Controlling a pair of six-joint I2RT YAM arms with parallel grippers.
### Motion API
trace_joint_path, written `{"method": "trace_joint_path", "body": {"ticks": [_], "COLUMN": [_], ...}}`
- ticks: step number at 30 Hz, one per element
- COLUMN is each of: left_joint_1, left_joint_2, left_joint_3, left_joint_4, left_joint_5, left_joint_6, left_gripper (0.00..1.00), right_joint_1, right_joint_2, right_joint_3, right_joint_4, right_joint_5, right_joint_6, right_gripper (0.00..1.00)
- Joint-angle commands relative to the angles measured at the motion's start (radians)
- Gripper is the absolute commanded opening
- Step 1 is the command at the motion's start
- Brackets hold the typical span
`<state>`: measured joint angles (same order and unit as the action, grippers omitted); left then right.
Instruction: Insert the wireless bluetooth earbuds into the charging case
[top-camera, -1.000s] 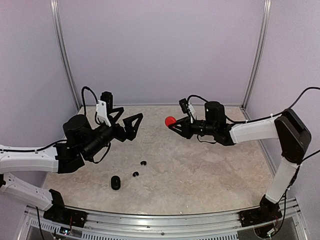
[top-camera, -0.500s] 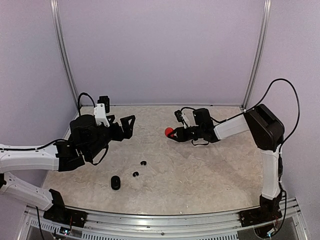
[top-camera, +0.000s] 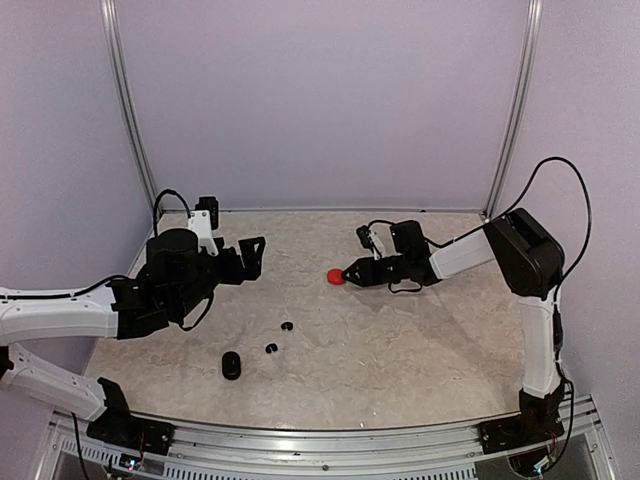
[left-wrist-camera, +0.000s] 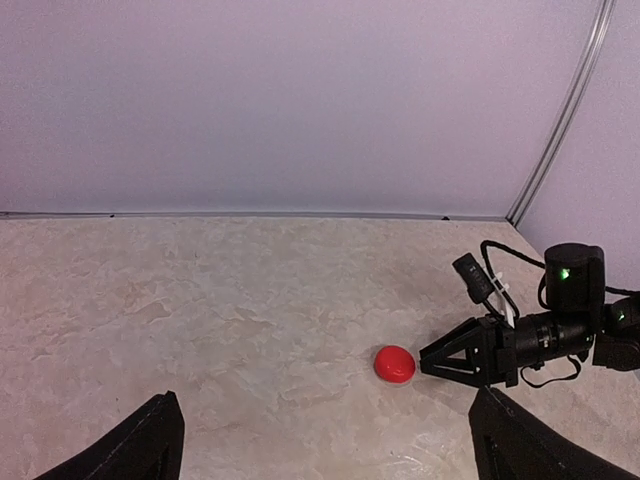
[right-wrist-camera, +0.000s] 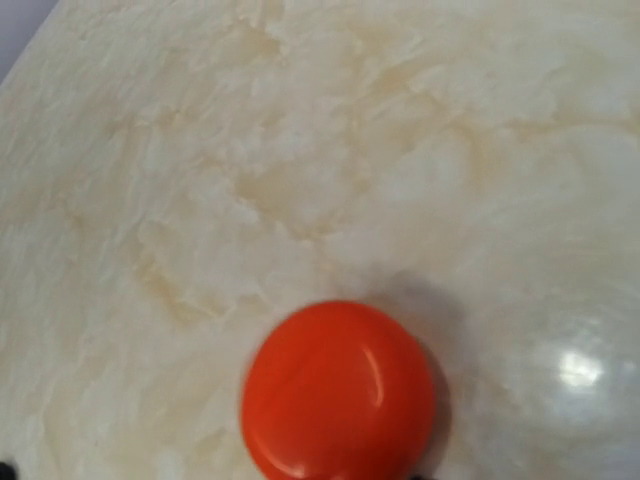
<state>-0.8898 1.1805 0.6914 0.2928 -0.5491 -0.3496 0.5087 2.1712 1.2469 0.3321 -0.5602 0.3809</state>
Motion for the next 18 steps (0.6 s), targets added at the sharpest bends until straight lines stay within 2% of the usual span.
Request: {"method": "trace_joint_path", "body": {"ticks": [1, 6, 9, 13, 18], "left_joint_1": [0.008, 0.008, 0.006, -0.017, -0.074], "left_joint_2": [0.004, -0.022, -0.041, -0.076, -0.143], "left_joint_3": [0.046, 0.055, 0.038, -0.031, -0.09], "left_joint_4": [-0.107, -0.263, -0.403, -0.518, -0.68], "left_joint_5": [0.024, 0.058, 0.109, 0.171, 0.16], "left_joint_6": [-0.054, -0.119, -0.21, -0.356, -0.523], "left_gripper": [0.99, 0.99, 0.99, 0.9, 0.84], "right_joint_1": [-0.021, -0.028, -0.029, -0.029, -0.029], "right_joint_2": [-0.01, -0.074, -0.129, -0.221, -0.33], "right_joint_3": [-0.031, -0.082, -0.116, -0.163, -0.201], "right_joint_4": [0.001, 0.025, 0.033, 0.042, 0.032], "right_joint_5": [0.016, 0.019, 0.032, 0.057, 0.111], "right_joint_6": [-0.001, -0.022, -0.061, -0.125, -0.217], "right_gripper": [0.4, 0.45, 0.47, 0.53, 0.62]}}
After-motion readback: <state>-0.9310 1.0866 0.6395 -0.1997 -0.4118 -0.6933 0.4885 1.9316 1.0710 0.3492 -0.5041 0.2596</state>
